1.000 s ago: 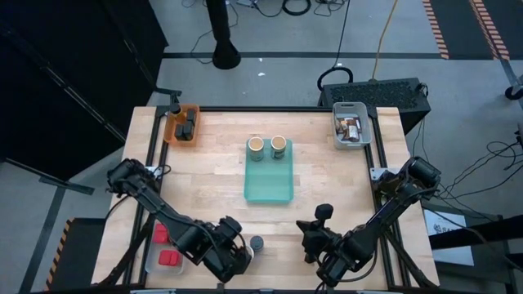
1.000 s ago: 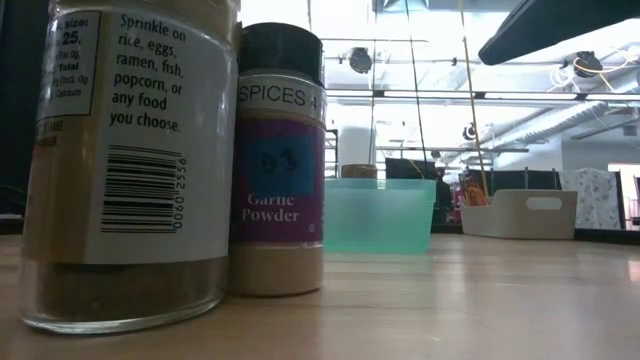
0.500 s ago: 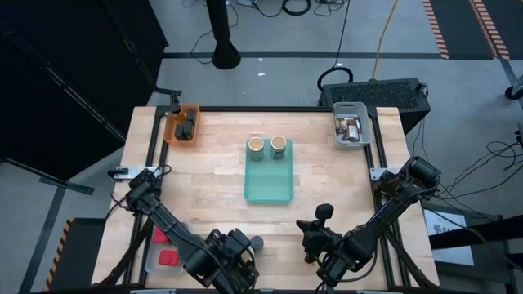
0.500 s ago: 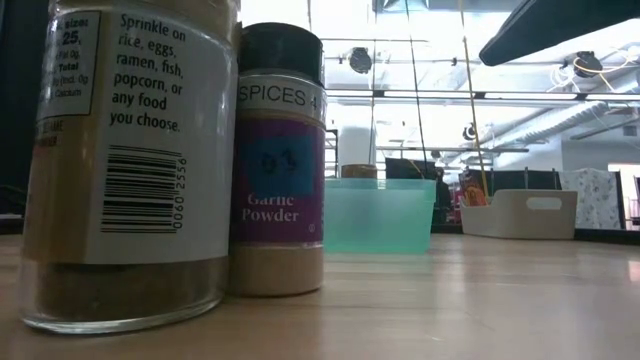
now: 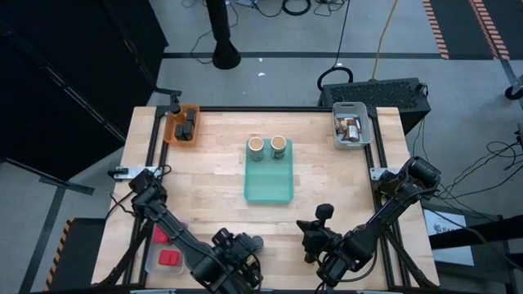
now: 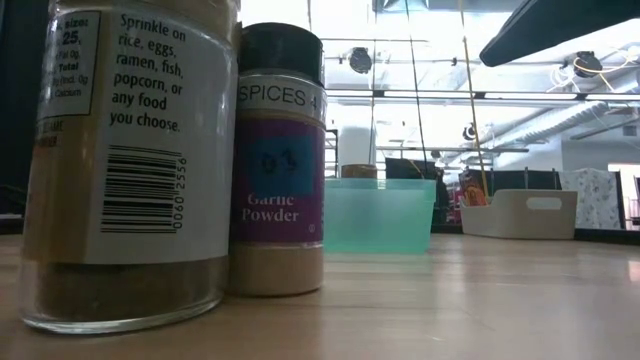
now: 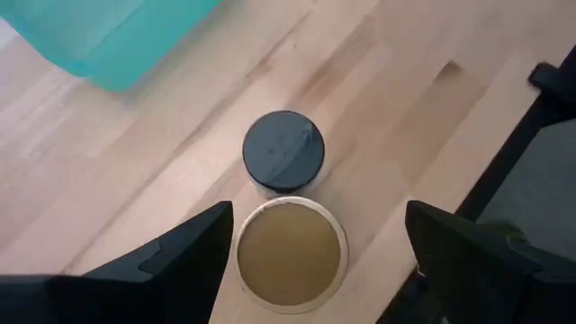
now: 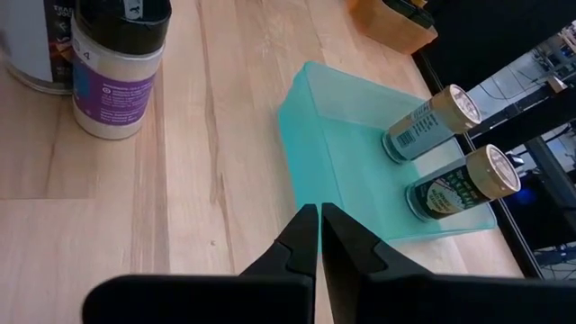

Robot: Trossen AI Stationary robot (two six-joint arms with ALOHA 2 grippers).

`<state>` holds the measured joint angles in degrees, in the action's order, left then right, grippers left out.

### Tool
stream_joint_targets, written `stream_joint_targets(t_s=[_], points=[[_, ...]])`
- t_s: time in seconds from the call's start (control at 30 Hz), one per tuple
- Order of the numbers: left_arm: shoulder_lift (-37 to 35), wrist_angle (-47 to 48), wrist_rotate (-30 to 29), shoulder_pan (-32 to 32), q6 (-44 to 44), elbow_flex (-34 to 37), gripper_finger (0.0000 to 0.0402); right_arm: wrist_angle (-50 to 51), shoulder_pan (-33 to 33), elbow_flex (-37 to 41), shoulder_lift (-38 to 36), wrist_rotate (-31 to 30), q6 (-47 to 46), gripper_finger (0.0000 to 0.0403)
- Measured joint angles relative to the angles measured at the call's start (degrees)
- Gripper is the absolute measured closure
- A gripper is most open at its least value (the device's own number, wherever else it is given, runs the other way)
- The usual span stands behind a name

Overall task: Sort spices by type
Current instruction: Put the brown seasoning bottle into the green bin

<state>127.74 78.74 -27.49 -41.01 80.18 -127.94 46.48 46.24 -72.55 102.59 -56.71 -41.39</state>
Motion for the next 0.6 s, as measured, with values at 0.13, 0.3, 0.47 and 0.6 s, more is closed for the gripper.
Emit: stream_joint_targets(t_s=[0.13,0.3,0.47,0.6], points=[[0.0,-0.2,0.1,-0.1,0.4,0.0,0.0073,-0.1,0.0,0.0,0.0,0.0,0.0,0.0403],[0.0,-3.8,3.3,0.0,0.9,0.0,0.0073,-0.1,0.0,0.0,0.0,0.0,0.0,0.0403],[0.0,-4.6,11.3,0.4,3.5,0.0,0.0073,-0.3,0.0,0.0,0.0,0.0,0.0,0.0403],[0.0,-4.3,13.8,1.1,4.7,0.0,0.0073,-0.3,0.0,0.0,0.0,0.0,0.0,0.0403]])
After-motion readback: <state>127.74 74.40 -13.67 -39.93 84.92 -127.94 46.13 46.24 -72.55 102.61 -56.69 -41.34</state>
